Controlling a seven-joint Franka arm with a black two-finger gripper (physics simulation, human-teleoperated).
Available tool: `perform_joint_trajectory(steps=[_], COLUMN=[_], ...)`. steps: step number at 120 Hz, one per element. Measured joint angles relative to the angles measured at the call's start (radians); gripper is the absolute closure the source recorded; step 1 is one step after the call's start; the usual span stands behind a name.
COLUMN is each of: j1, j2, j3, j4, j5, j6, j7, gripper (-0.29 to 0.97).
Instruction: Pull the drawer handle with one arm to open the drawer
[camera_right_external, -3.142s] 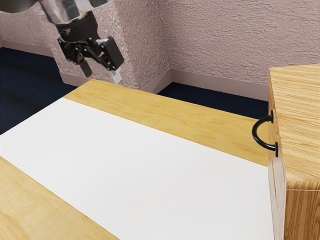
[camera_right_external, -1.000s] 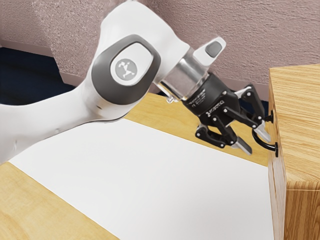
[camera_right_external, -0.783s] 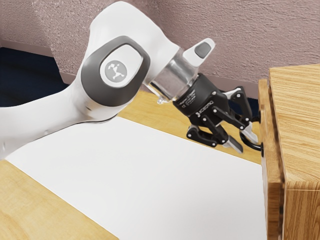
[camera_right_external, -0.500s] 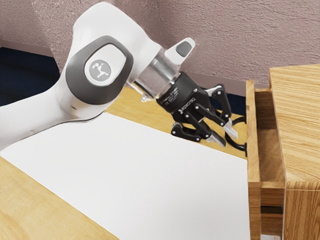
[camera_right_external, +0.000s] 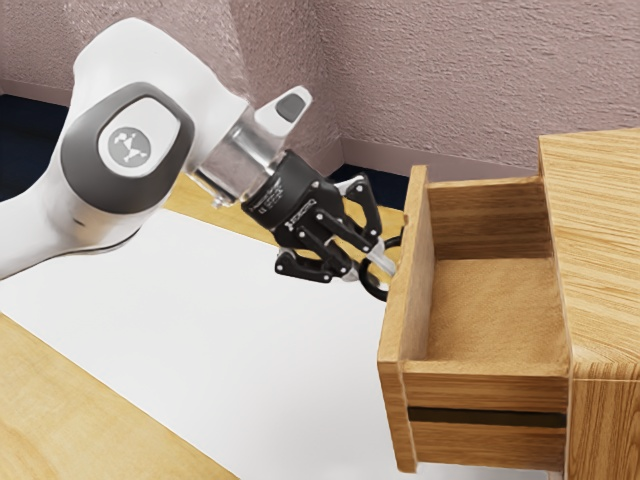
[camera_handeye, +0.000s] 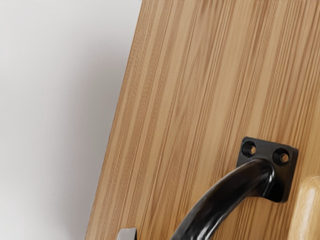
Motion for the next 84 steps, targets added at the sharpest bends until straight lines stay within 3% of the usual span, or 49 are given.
perform_joint_trajectory(steps=[34, 84], j1=[0.012, 0.007], j2=[-0.068, -0.191], j3=[0.01, 0.066], j4=[-0.061, -0.159], j5=[0.011, 0.017], j6=[-0.018, -0.037], j7=[-0.008, -0.009], gripper=[0.77, 0.72])
